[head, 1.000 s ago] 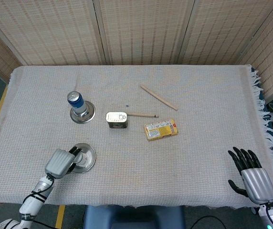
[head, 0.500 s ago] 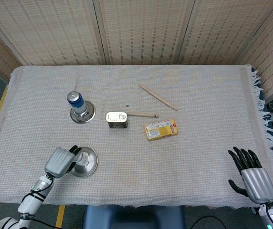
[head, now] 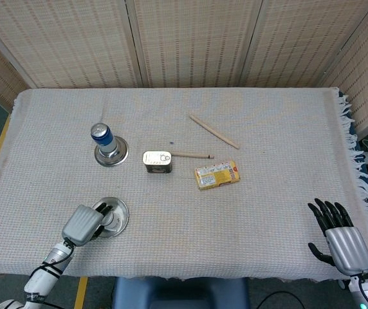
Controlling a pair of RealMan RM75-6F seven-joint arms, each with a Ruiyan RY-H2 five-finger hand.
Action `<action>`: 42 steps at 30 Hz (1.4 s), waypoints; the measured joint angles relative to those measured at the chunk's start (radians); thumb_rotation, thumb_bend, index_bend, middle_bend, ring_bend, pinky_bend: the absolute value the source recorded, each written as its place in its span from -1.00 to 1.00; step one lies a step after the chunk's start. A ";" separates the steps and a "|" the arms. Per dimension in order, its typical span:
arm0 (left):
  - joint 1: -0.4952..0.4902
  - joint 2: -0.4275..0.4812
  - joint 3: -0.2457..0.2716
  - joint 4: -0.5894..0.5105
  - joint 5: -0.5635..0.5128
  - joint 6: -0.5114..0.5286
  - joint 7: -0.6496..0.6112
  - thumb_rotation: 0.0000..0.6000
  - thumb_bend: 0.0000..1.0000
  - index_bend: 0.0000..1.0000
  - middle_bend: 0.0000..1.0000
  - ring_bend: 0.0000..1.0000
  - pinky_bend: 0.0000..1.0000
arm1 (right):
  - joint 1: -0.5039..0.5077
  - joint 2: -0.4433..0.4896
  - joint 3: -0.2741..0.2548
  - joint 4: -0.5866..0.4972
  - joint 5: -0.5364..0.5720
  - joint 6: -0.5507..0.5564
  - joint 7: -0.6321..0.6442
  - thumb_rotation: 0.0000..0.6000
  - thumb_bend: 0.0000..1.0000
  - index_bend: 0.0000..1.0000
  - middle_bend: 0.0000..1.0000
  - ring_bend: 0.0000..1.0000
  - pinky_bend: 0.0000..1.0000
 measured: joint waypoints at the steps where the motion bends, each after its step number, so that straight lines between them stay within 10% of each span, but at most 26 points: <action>1: -0.002 0.007 0.002 -0.004 0.009 -0.002 -0.008 1.00 0.16 0.01 0.22 0.79 1.00 | 0.000 0.000 0.000 0.000 -0.001 0.000 0.000 0.86 -0.66 -1.00 -1.00 -1.00 -1.00; 15: 0.028 -0.066 -0.062 0.097 -0.072 0.093 0.159 1.00 0.18 0.03 0.23 0.79 1.00 | -0.004 0.002 -0.003 0.000 -0.012 0.010 0.005 0.85 -0.65 -1.00 -1.00 -1.00 -1.00; 27: 0.050 0.071 -0.001 -0.037 0.068 0.127 -0.060 1.00 0.16 -0.01 0.22 0.79 1.00 | -0.005 0.004 -0.002 -0.002 -0.013 0.012 0.006 0.86 -0.66 -1.00 -1.00 -1.00 -1.00; 42: 0.073 0.053 -0.072 0.169 -0.159 0.064 -0.100 1.00 0.12 -0.20 0.07 0.79 1.00 | -0.006 -0.002 -0.005 -0.005 -0.014 0.006 -0.009 0.85 -0.65 -1.00 -1.00 -1.00 -1.00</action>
